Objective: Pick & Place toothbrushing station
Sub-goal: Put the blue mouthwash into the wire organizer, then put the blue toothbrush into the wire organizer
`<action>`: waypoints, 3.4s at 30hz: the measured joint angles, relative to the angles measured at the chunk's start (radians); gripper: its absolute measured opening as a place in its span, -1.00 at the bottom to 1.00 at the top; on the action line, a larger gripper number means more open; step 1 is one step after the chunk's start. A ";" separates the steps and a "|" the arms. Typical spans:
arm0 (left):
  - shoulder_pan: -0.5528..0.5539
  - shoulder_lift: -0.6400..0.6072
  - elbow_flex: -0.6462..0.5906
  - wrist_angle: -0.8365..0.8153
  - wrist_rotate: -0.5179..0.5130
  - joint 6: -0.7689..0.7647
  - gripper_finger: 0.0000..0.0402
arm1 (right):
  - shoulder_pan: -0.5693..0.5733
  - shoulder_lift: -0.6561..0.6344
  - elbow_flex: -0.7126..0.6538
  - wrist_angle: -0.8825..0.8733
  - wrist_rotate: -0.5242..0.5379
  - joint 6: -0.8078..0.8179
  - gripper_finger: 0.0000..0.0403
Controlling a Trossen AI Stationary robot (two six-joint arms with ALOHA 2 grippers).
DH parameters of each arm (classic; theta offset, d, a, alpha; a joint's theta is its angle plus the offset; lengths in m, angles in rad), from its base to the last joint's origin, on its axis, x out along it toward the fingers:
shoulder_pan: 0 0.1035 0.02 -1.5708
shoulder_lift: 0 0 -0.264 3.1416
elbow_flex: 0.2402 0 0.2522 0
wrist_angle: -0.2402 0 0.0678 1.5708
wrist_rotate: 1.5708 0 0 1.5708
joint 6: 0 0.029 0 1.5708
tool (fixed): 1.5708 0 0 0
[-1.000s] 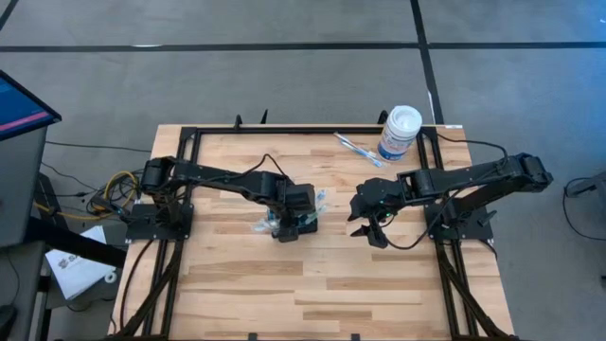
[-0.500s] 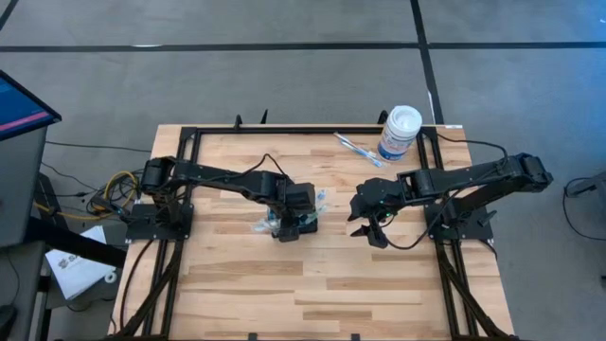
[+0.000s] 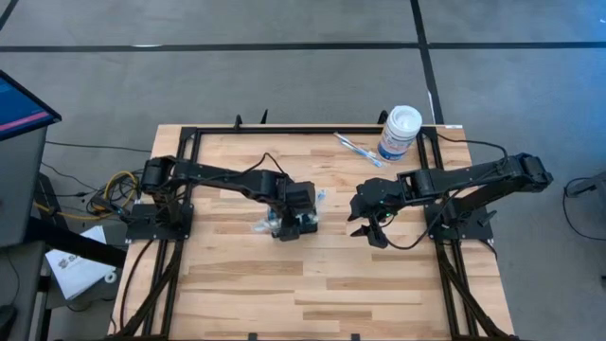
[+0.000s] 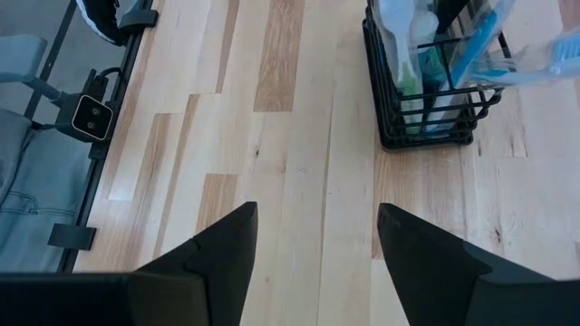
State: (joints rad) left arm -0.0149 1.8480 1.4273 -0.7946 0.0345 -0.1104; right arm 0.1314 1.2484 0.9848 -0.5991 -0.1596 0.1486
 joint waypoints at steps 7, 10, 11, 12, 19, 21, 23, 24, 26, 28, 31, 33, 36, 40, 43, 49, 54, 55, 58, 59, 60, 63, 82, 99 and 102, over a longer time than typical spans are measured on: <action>0.001 -0.024 0.004 0.015 0.000 0.001 -0.24 | 0.000 0.000 0.000 0.000 0.000 0.000 0.09; 0.001 -0.027 0.005 0.012 0.000 0.000 -0.24 | 0.000 0.000 0.000 0.000 0.000 0.000 0.09; 0.001 -0.029 0.005 0.013 0.001 0.001 -0.24 | 0.000 0.000 0.000 0.001 0.000 0.000 0.09; 0.000 -0.030 0.005 0.013 0.001 0.001 -0.25 | 0.000 0.000 0.000 0.000 0.000 0.001 0.09; 0.000 -0.030 0.005 0.012 0.028 -0.001 -0.30 | 0.000 0.000 0.000 0.000 0.000 0.001 0.09; 0.000 -0.030 0.005 0.012 0.030 -0.002 -0.31 | 0.000 0.000 0.000 0.000 0.000 0.001 0.09; 0.000 -0.039 0.005 0.007 0.031 -0.002 -0.32 | 0.000 0.000 0.000 -0.001 0.000 0.001 0.09; 0.000 -0.045 0.006 0.009 0.033 -0.002 -0.32 | 0.000 0.000 0.000 -0.001 0.000 0.001 0.09; 0.000 -0.060 0.007 0.008 0.034 -0.002 -0.32 | 0.000 0.000 0.000 0.000 0.000 0.001 0.09; -0.001 -0.084 0.007 0.006 0.033 -0.002 -0.32 | 0.000 0.000 0.000 0.000 0.000 0.001 0.09; -0.001 -0.124 0.007 0.008 0.022 -0.005 -0.33 | 0.000 0.000 0.000 -0.004 0.000 0.001 0.09; -0.001 -0.149 0.007 0.008 0.020 -0.006 -0.34 | 0.000 0.000 0.000 -0.008 0.000 0.001 0.09; -0.001 -0.180 0.007 0.010 0.017 -0.006 -0.37 | 0.000 0.000 0.000 -0.007 0.000 0.001 0.09; -0.001 -0.222 0.007 0.011 0.014 -0.006 -0.40 | 0.000 0.000 0.000 -0.007 0.001 0.001 0.08; -0.001 -0.248 0.007 0.025 -0.011 -0.006 -0.42 | -0.011 0.000 0.000 -0.008 0.001 0.001 0.06; 0.001 -0.295 0.007 0.043 -0.126 0.000 -0.44 | -0.061 0.000 0.000 -0.026 0.004 0.000 -0.04; 0.003 -0.337 0.007 0.049 -0.196 0.001 -0.44 | -0.119 0.000 0.000 -0.063 0.004 -0.022 -0.13; 0.003 -0.345 0.007 0.050 -0.213 0.002 -0.44 | -0.131 0.000 0.000 -0.068 0.004 -0.028 -0.15; 0.003 -0.371 0.007 0.051 -0.247 0.017 -0.44 | -0.169 0.000 0.000 -0.075 0.004 -0.057 -0.21; 0.003 -0.377 0.007 0.052 -0.255 0.027 -0.44 | -0.183 0.000 0.000 -0.076 0.004 -0.068 -0.22; 0.003 -0.384 0.007 0.053 -0.261 0.037 -0.44 | -0.197 0.000 0.000 -0.076 0.004 -0.078 -0.24; 0.003 -0.401 0.007 0.057 -0.280 0.053 -0.44 | -0.247 0.000 0.000 -0.076 0.004 -0.098 -0.29; 0.093 -0.416 0.006 0.060 -0.306 0.055 -0.43 | -0.648 0.224 0.132 -0.158 0.008 -0.259 -0.49; 0.099 -0.415 0.006 0.060 -0.301 0.055 -0.43 | -0.793 0.600 0.452 -0.333 0.112 -0.445 -0.49; 0.099 -0.415 0.006 0.059 -0.301 0.055 -0.43 | -0.824 0.638 0.453 -0.343 0.113 -0.448 -0.49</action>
State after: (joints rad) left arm 0.0845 1.4330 1.4338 -0.7353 -0.2665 -0.0559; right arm -0.6931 1.8860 1.4380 -0.9425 -0.0469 -0.2993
